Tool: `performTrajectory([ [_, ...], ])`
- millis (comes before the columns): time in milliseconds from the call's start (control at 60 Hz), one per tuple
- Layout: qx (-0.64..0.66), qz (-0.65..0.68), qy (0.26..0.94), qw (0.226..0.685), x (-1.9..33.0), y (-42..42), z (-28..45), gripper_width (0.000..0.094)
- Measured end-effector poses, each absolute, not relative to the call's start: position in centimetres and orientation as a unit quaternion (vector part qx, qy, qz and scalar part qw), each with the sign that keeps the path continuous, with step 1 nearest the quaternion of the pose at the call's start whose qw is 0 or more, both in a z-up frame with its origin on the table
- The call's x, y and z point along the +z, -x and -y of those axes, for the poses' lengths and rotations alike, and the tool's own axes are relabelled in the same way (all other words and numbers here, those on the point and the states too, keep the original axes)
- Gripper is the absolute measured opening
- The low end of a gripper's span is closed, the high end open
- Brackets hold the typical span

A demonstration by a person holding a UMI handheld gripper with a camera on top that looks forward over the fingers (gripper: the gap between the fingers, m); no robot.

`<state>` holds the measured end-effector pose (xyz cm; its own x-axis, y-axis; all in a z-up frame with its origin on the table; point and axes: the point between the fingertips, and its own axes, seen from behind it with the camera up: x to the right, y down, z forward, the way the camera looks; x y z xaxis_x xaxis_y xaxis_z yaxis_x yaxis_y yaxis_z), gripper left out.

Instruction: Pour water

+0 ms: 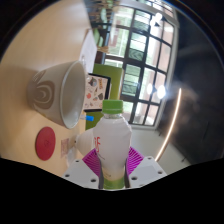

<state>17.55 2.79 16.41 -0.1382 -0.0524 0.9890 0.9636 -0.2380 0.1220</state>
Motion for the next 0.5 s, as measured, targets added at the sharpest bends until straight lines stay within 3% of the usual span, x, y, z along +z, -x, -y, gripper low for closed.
performTrajectory([
  [183, -0.687, 0.556, 0.353, 0.306, 16.4, -15.4, -2.2, 0.0286],
  [267, -0.699, 0.581, 0.314, 0.275, 16.3, -15.2, -1.0, 0.0283],
  [283, -0.698, 0.585, 0.313, 0.27, 17.6, -14.3, -0.9, 0.0283],
  [317, -0.701, 0.586, 0.308, 0.265, 16.3, -15.2, -0.3, 0.0284],
  [333, -0.698, 0.589, 0.311, 0.263, 17.6, -14.2, -0.3, 0.0285],
  [500, -0.694, 0.581, 0.32, 0.28, 18.4, -15.2, 1.7, 0.0286],
])
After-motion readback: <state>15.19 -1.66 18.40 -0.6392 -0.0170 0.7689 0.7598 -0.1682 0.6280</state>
